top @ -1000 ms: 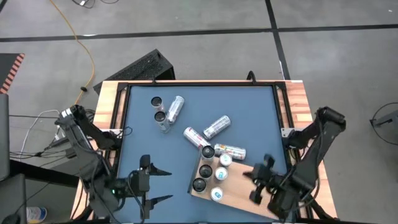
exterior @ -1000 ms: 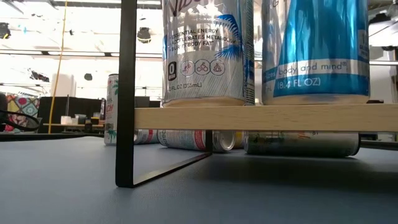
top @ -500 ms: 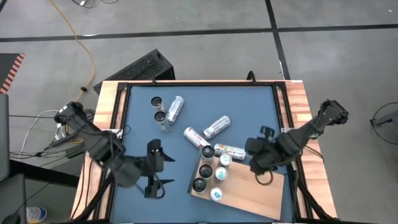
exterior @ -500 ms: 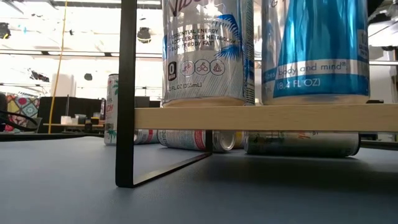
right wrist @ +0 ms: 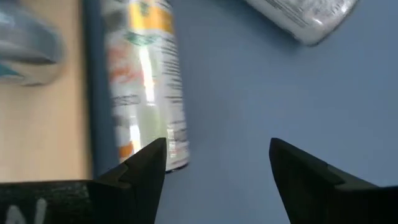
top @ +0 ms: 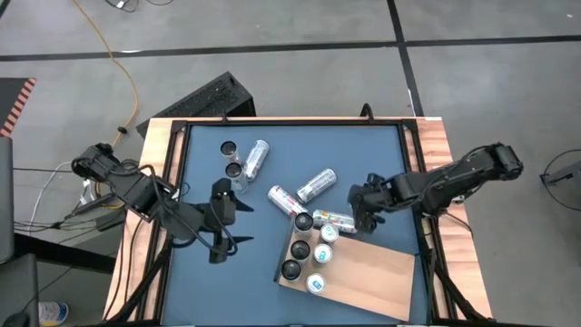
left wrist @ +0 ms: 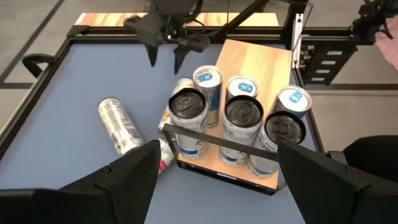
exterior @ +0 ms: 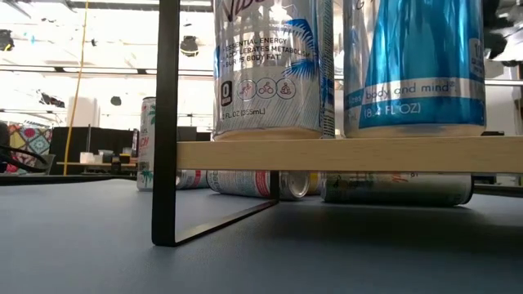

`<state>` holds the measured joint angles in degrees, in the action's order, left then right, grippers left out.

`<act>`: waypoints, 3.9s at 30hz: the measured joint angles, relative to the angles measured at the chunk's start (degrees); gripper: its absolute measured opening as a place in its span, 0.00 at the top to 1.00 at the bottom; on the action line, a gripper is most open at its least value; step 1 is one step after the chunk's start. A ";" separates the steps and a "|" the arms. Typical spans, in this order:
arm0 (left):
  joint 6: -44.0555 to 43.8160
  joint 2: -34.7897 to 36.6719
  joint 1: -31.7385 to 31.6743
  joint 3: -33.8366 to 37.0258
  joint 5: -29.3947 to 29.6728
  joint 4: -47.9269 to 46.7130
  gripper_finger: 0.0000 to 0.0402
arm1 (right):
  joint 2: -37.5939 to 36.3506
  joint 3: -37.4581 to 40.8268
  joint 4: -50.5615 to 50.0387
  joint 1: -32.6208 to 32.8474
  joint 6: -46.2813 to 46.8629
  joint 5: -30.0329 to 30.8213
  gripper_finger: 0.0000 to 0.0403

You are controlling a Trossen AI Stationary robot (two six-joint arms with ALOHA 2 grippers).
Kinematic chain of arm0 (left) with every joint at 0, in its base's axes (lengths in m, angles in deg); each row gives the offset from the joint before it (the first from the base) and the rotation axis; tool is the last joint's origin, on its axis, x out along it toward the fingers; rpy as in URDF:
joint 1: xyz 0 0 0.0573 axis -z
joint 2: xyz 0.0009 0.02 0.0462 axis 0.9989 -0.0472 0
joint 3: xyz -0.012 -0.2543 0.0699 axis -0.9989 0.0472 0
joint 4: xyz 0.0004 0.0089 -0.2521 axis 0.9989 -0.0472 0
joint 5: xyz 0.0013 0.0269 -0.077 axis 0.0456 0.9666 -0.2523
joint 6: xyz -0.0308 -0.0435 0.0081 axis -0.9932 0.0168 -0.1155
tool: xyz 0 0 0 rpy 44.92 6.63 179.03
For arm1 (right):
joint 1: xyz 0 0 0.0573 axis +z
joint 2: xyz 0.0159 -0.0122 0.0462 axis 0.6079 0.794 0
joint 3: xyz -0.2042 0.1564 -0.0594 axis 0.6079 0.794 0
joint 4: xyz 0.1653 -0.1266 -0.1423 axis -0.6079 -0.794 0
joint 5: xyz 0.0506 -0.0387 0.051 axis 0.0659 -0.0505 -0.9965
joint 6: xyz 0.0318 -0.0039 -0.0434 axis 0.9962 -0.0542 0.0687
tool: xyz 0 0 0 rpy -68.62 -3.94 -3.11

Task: Place canned beverage on shelf
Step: Put the bottom white yellow soda can on the shelf

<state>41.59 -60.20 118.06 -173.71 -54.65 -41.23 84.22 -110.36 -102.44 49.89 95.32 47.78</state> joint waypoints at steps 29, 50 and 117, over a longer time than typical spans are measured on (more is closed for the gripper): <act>4.04 -0.07 -1.63 0.52 -0.05 0.42 0.23 | 7.45 5.64 14.46 -1.75 -6.26 -11.35 0.33; 8.06 -0.07 -3.13 0.52 -0.18 -0.57 0.23 | 6.20 3.81 1.10 -8.61 -7.81 -7.64 0.54; 18.70 -0.09 -3.10 0.52 -2.70 -1.88 0.23 | 11.46 -25.55 -39.68 24.86 47.74 -68.68 0.54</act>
<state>60.30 -60.29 114.96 -173.18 -57.34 -43.11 95.68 -135.91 -142.12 74.75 143.06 -20.90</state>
